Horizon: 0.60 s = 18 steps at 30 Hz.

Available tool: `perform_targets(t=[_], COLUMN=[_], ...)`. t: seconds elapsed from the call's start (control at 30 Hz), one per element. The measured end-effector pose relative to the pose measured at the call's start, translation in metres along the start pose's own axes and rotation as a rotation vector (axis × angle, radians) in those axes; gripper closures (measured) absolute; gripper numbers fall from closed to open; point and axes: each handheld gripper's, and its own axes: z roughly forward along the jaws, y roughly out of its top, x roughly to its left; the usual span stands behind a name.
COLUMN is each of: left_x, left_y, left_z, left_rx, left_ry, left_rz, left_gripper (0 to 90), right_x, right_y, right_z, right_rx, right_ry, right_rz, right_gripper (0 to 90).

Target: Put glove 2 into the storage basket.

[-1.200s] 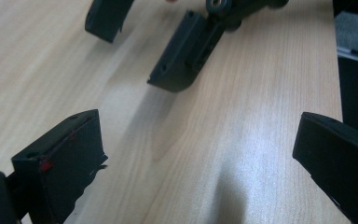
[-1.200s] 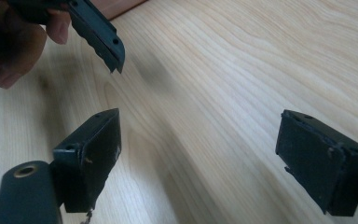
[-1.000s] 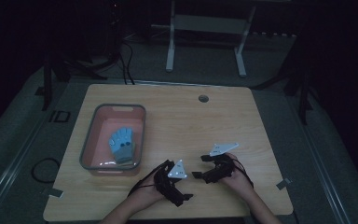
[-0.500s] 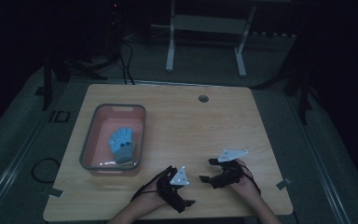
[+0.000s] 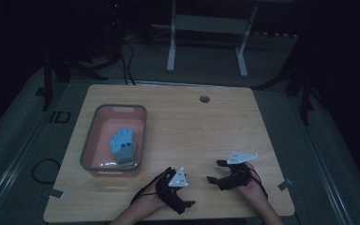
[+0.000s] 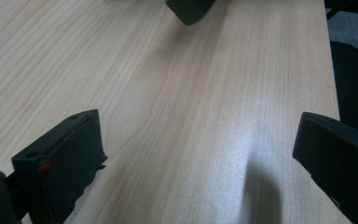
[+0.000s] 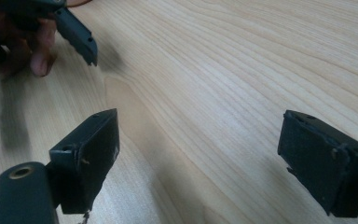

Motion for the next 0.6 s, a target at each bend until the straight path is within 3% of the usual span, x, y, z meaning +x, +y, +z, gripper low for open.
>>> perform_targets(t=[0.2,0.6], left_x=[-0.0032,-0.0031], left_y=[-0.0013,-0.0023], left_z=[-0.0001,-0.0002], left_rx=[0.001,0.003], left_ry=[0.023,-0.001], left_rz=[0.023,0.008], left_gripper=[2.0,2.0], right_x=[0.0000,-0.0010], right_y=[0.0000,-0.0007], right_z=[0.0005,0.0021], right_rx=[0.005,0.017], right_ry=[-0.005,-0.020], right_rz=[-0.009,-0.007], right_gripper=[12.6,12.6])
